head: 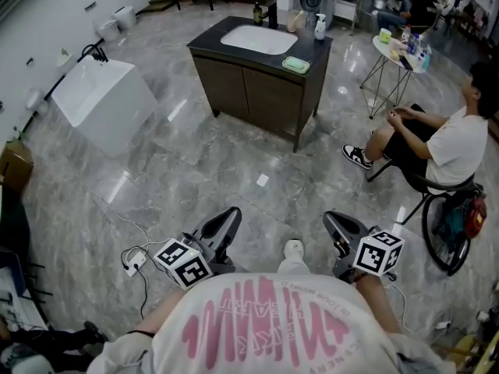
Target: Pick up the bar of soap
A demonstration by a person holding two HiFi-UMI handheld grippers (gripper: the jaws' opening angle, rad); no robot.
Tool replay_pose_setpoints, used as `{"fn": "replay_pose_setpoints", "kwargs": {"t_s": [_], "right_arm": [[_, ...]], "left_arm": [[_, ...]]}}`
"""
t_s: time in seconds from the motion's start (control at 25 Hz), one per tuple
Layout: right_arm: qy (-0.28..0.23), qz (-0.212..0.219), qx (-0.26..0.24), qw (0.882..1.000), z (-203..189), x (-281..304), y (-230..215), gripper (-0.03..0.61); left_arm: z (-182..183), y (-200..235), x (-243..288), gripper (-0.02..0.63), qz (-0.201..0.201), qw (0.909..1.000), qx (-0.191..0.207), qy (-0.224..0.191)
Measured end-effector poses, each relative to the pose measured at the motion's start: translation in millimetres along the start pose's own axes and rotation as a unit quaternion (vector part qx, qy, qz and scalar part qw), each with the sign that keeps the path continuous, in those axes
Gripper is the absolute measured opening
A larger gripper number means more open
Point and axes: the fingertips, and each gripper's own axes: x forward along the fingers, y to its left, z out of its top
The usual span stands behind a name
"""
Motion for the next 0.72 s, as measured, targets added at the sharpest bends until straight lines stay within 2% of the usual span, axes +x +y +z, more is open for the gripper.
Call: {"fn": "replay_pose_setpoints", "kwargs": {"t_s": [0.2,0.48,0.72], "right_arm": [[0.029,0.022,0.003,0.999,16,27,-30,0.011],[0.055,0.037,-0.05,0.997,63,58,-58,0.011],[0.059,0.039,-0.043,0.997,86,67,-92,0.011]], "left_arm": [[13,6,41,0.009,0.007,1.0,0.002,-0.006],[20,17,92,0.009,0.017,0.9998,0.001,-0.006],[23,31,123,0.009,0.029,0.9995,-0.004,-0.008]]}}
